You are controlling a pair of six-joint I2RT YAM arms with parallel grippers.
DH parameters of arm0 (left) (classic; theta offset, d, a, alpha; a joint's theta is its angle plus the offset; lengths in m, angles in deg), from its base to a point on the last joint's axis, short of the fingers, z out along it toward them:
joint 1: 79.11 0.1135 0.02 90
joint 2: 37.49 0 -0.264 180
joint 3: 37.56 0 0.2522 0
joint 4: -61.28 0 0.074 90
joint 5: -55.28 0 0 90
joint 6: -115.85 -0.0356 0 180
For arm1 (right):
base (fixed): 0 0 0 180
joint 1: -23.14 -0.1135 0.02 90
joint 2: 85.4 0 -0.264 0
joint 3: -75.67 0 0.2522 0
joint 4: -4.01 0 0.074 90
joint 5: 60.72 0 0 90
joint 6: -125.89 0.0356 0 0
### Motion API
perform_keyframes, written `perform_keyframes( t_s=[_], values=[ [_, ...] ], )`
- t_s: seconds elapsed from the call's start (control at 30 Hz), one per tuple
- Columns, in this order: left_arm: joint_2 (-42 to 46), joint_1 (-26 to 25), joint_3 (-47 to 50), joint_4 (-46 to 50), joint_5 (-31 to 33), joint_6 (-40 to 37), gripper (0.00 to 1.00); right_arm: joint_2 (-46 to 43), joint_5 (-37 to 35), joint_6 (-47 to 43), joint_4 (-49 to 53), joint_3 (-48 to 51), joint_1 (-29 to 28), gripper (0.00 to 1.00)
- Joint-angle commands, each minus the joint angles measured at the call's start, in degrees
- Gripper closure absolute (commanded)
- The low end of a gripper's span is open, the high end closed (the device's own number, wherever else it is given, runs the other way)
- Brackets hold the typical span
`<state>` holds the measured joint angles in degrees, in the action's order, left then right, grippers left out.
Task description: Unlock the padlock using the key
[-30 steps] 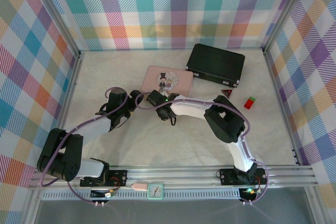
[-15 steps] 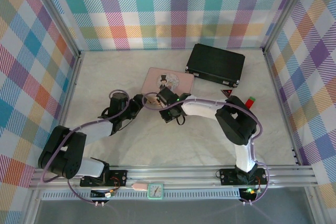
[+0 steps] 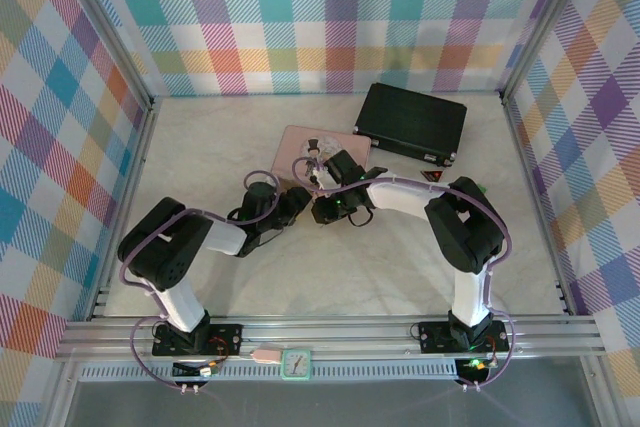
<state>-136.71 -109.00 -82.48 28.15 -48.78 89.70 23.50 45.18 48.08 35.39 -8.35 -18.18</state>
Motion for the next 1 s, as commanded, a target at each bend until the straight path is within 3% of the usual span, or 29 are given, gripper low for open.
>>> perform_keyframes(
  t_s=[0.0, 0.17, 0.33, 0.43, 0.57, 0.67, 0.97],
  values=[
    [-1.6, -1.3, -1.8, -5.8, 0.6, 1.2, 0.52, -2.2, 6.7, 1.2, -3.0, 1.0, 0.3, 1.00],
    [-4.6, -1.8, -2.3, -8.5, 0.8, 2.6, 0.65, -2.2, 10.0, 2.2, -3.8, 1.4, 1.1, 1.00],
    [-7.1, -1.8, -2.8, -12.0, 0.6, 4.2, 1.00, -2.5, 10.1, 2.6, -3.7, 1.9, 1.5, 1.00],
    [-7.4, -1.8, -2.4, -12.4, 0.9, 4.4, 1.00, -3.6, 9.2, 3.1, -3.7, 2.4, 1.7, 0.93],
    [-7.0, -1.8, -1.4, -12.3, 1.7, 4.3, 1.00, -7.6, 6.4, 5.8, -3.5, 4.1, 2.0, 0.60],
    [-6.9, -1.8, -1.3, -12.2, 1.8, 4.3, 1.00, -12.6, 2.1, 10.1, -3.4, 6.3, 3.1, 0.46],
    [-6.5, -1.9, -1.3, -12.0, 3.6, 4.7, 1.00, -15.9, -16.9, 28.8, 0.1, 6.5, 9.1, 0.29]
  ],
)
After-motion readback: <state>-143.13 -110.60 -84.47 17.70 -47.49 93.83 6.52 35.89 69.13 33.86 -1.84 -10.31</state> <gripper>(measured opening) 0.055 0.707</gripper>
